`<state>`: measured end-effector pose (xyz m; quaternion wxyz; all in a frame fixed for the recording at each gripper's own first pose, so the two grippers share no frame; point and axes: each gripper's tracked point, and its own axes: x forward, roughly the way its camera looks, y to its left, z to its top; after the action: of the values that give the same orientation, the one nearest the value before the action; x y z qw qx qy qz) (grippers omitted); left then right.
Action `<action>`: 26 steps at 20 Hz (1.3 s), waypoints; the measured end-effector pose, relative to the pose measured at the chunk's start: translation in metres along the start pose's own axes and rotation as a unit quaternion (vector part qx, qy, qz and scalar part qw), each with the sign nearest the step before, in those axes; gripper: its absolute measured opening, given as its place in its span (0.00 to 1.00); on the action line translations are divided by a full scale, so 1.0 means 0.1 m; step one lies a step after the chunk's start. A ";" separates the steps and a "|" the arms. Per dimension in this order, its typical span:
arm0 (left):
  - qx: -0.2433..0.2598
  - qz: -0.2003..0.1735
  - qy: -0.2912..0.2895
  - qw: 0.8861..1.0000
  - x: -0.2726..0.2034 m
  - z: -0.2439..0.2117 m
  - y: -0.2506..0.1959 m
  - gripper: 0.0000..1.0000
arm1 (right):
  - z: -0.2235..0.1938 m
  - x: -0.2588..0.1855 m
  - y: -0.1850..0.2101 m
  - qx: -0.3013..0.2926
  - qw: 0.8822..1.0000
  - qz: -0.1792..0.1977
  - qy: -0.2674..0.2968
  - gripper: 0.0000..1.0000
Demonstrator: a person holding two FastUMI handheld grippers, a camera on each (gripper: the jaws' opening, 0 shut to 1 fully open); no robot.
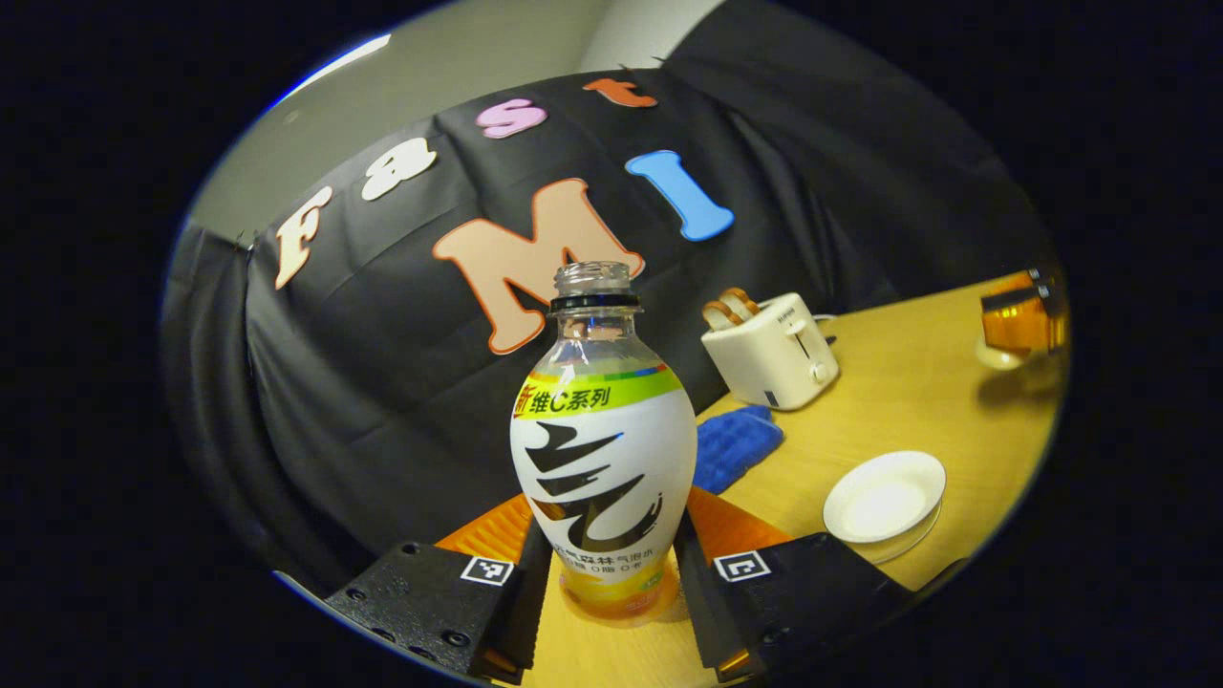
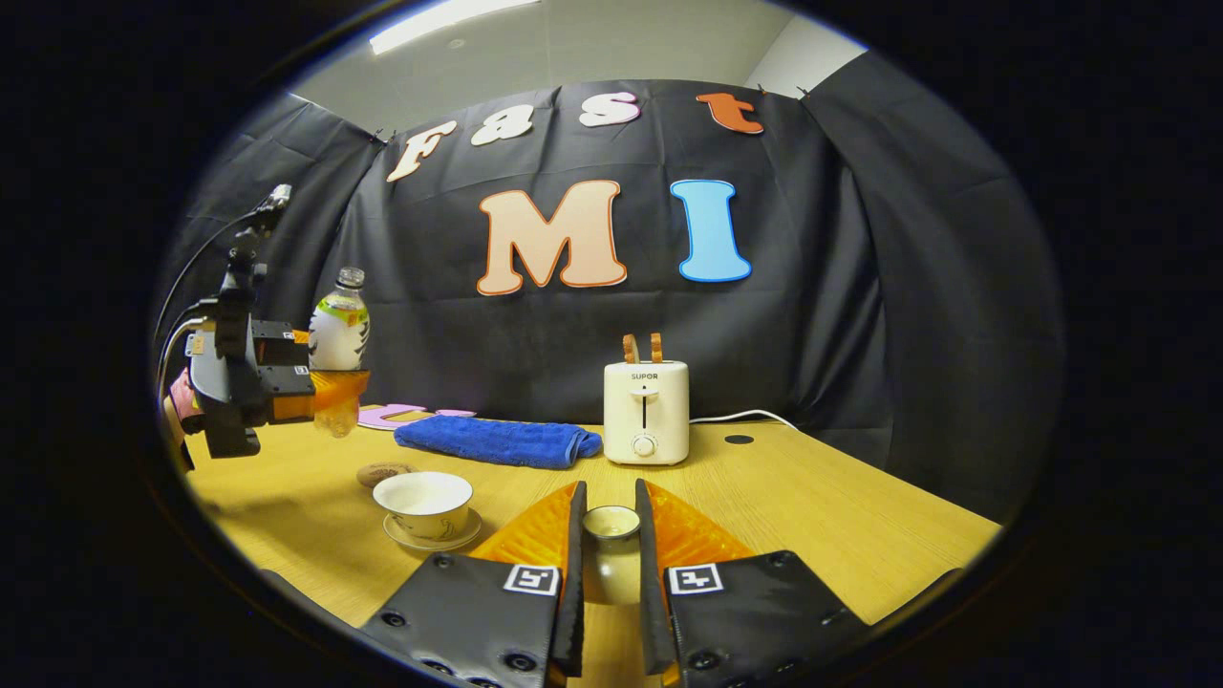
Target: Open the teacup lid with one hand, grasp the water bottle and pour water into the teacup with the other hand; after pouring, place the water bottle on the coaster and then close the teacup lid.
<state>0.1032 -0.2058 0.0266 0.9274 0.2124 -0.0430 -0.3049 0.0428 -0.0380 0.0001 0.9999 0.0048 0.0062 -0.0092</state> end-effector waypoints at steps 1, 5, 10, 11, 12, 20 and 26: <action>-0.035 0.003 -0.007 0.999 0.01 0.01 0.00 0.60 | 0.00 0.00 0.00 0.000 1.000 0.000 0.000 0.27; -0.164 0.005 -0.008 0.986 0.23 -0.19 0.05 0.60 | 0.00 0.00 0.00 0.000 1.000 -0.001 0.000 0.27; -0.194 -0.007 0.026 0.981 0.49 -0.58 -0.04 0.60 | -0.01 0.00 0.00 -0.001 1.000 -0.001 0.000 0.27; -0.191 -0.006 0.034 0.981 0.50 -0.62 -0.05 0.60 | 0.00 0.00 0.00 -0.001 1.000 -0.001 0.000 0.27; -0.192 -0.006 0.033 0.981 0.51 -0.61 -0.05 0.60 | 0.00 0.01 0.00 -0.001 1.000 -0.001 0.000 0.27; -0.200 -0.011 0.043 0.979 0.54 -0.69 -0.11 0.62 | -0.01 0.01 0.00 -0.001 1.000 -0.001 -0.001 0.27; -0.201 -0.006 0.049 0.978 0.55 -0.73 -0.11 0.67 | -0.01 0.01 0.00 -0.001 1.000 -0.001 -0.001 0.27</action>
<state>0.1569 -0.2188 -0.0466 0.9503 0.0366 0.0660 -0.3021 0.0440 -0.0381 -0.0004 0.9999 0.0040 0.0055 -0.0101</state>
